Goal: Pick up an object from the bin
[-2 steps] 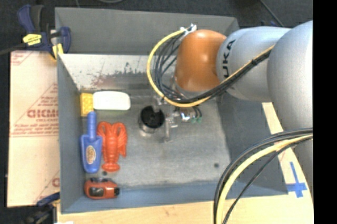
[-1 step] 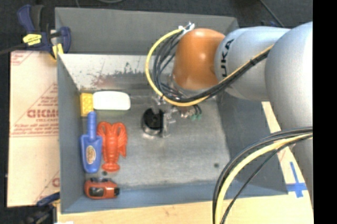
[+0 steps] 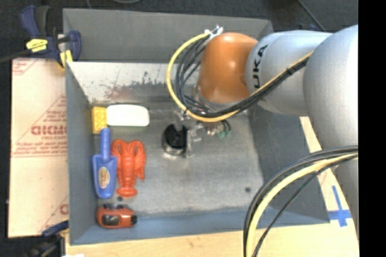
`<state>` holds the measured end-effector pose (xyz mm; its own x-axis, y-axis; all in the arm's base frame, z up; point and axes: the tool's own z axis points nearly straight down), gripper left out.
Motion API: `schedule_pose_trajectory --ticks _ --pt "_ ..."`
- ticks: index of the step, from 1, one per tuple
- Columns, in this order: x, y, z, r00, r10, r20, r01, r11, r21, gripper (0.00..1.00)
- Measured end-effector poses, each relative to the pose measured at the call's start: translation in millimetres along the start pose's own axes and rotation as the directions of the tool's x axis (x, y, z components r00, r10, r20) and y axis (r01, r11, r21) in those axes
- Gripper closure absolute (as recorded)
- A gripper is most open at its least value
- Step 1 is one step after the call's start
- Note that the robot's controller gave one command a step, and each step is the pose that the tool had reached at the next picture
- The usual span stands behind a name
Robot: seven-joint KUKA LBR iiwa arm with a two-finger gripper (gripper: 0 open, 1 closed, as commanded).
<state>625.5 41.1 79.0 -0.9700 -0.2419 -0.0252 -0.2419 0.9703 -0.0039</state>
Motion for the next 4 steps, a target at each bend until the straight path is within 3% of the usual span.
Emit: schedule_pose_trajectory --ticks 1,2,3,4 --pt "0.9 -24.0 -58.8 1.000 -0.010 -0.021 0.010 1.000 -0.004 1.00" --pt "0.9 -23.9 -58.8 1.000 -0.009 -0.021 0.009 1.000 -0.004 1.00" --pt "-0.5 -41.1 -111.7 1.000 -0.006 -0.027 0.006 1.000 -0.004 1.00" --pt "21.3 -41.1 -178.9 1.000 0.012 -0.026 -0.012 1.000 -0.003 1.00"
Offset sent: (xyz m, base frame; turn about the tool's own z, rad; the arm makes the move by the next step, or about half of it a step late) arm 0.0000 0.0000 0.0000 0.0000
